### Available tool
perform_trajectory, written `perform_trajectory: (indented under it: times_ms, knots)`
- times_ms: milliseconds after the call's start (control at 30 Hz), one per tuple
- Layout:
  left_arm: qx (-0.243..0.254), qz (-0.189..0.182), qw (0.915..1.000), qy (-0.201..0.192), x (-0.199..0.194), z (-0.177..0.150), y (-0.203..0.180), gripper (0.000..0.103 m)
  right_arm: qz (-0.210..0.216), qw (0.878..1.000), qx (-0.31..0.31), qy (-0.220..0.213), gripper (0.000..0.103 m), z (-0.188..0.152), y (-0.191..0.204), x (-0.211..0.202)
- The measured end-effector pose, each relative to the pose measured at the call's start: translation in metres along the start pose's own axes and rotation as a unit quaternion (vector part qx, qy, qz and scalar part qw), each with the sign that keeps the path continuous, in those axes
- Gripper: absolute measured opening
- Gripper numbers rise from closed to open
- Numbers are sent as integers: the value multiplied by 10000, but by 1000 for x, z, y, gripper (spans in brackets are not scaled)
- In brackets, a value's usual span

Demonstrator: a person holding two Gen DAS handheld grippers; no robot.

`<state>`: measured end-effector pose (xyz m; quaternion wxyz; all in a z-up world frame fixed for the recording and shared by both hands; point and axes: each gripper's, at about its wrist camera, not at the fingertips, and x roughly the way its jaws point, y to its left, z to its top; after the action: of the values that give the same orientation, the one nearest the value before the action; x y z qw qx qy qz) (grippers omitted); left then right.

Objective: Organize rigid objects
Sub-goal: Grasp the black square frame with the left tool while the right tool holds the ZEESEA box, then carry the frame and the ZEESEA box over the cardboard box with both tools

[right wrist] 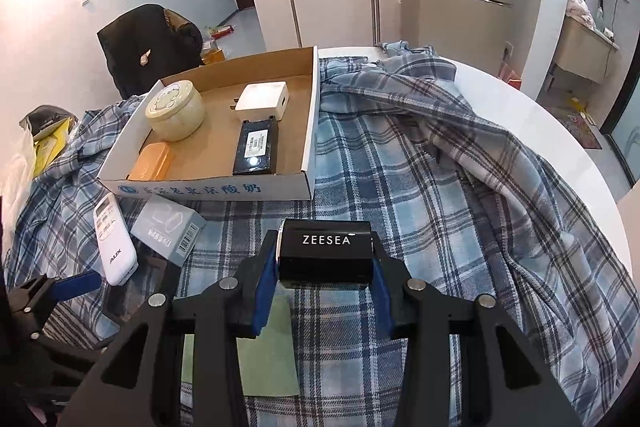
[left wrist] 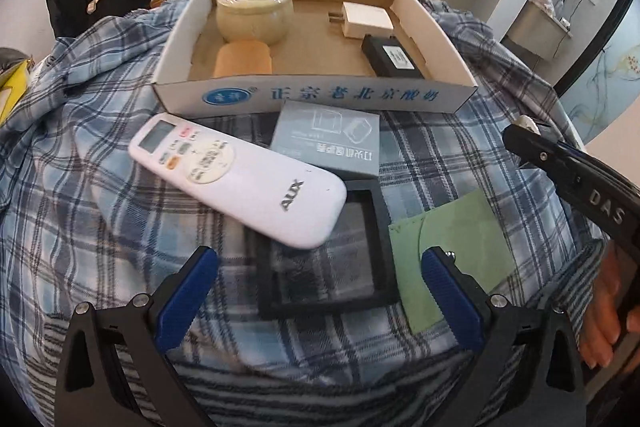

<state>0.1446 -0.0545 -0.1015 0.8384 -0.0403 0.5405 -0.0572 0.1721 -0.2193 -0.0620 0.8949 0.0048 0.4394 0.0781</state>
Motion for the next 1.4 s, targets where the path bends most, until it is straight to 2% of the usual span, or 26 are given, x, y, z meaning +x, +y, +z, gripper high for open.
perform_trajectory:
  times_ms: [100, 200, 233, 400, 600, 967, 1400]
  knots:
    - [62, 53, 10000, 37, 5, 2, -6, 100, 27, 10000, -40, 37, 40, -1, 2, 1]
    - [173, 315, 9993, 112, 13, 5, -9, 84, 66, 9999, -78, 11, 40, -1, 4, -1]
    - [193, 414, 9989, 40, 12, 5, -10, 82, 72, 9999, -89, -5, 40, -2, 4, -2]
    - [217, 415, 9989, 44, 10, 6, -8, 73, 83, 9999, -118, -45, 40, -2, 6, -5]
    - [307, 218, 9993, -24, -4, -2, -7, 72, 71, 9999, -107, -25, 40, -1, 5, -5]
    - [584, 333, 9969, -403, -57, -36, -2, 72, 36, 9999, -144, -61, 40, -3, 6, -6]
    - [376, 15, 9965, -745, -73, -23, 2, 72, -23, 9999, -101, 34, 40, -3, 4, 2]
